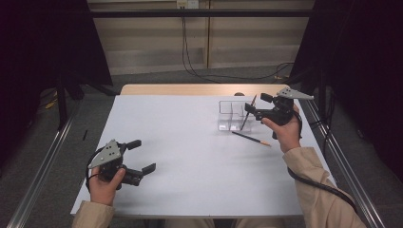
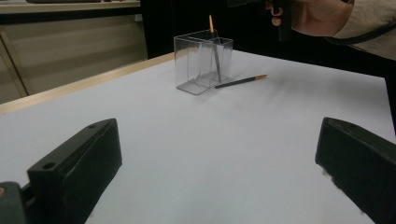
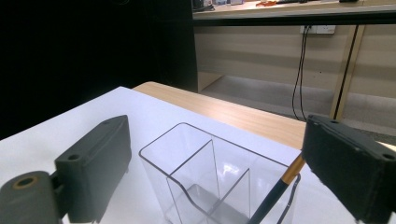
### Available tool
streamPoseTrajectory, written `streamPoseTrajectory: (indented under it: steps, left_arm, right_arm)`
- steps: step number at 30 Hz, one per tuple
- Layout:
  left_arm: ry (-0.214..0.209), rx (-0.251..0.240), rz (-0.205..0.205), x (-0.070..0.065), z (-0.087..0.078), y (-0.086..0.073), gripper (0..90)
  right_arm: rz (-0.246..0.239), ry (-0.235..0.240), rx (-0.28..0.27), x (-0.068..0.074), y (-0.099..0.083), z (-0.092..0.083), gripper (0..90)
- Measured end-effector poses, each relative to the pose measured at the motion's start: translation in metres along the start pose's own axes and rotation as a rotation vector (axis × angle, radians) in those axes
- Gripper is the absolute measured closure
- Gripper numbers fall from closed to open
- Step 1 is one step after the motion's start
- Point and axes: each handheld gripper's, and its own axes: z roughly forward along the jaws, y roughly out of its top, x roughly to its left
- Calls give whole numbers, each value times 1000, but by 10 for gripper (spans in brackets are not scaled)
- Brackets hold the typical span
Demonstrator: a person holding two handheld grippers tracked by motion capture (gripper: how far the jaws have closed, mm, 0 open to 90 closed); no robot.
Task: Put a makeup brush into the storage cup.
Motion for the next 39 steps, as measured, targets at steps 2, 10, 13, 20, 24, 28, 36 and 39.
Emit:
streamPoseTrajectory:
  steps: [2,10,13,20,24,28,36,39]
  left_arm:
    - [-1,0,0,1,0,0,3]
    - [1,-6,-2,1,1,0,3]
    - [3,-5,-2,1,0,0,2]
    - [2,-5,1,1,1,1,2]
    - [3,-5,0,1,1,0,2]
    - [6,-4,3,1,-1,1,1]
    - [10,-4,5,0,-1,1,1]
    - [14,-7,4,0,-1,2,0]
  right_arm:
    - [-3,3,2,1,0,-1,58]
    - [-10,20,7,4,-3,-4,43]
    - [-12,27,7,4,-4,-5,38]
    - [-15,31,7,6,-6,-13,37]
    - [-14,42,3,9,-8,-18,36]
    - [-15,55,-1,13,-10,-24,36]
    - [-30,72,7,21,-16,-31,35]
    - [-26,77,6,20,-19,-35,35]
